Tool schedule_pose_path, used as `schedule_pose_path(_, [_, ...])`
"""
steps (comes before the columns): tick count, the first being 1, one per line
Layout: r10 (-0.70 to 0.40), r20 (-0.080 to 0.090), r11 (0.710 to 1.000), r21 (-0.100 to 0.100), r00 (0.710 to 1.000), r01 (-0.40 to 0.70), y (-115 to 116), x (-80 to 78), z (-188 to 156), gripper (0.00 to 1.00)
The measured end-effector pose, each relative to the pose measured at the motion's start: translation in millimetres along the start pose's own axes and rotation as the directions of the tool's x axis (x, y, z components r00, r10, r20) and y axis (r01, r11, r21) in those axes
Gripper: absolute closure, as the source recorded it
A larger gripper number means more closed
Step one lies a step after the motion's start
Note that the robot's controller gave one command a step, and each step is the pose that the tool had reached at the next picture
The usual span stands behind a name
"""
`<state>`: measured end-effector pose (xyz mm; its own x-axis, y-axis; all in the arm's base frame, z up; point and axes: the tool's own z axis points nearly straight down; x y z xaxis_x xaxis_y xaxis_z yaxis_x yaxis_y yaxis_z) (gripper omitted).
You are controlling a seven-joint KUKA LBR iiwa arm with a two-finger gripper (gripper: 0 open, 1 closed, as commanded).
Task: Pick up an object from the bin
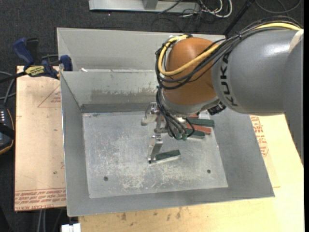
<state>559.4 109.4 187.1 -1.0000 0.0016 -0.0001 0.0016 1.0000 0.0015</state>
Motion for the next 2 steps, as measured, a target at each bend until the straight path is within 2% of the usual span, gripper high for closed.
schedule_pose_path(1, [0.000,0.000,1.000,0.000,1.000,0.000,0.0,0.0,0.0,0.00])
schedule_pose_path(2, [-0.077,0.003,0.997,0.000,0.997,0.077,-33.9,7.0,27.1,0.00])
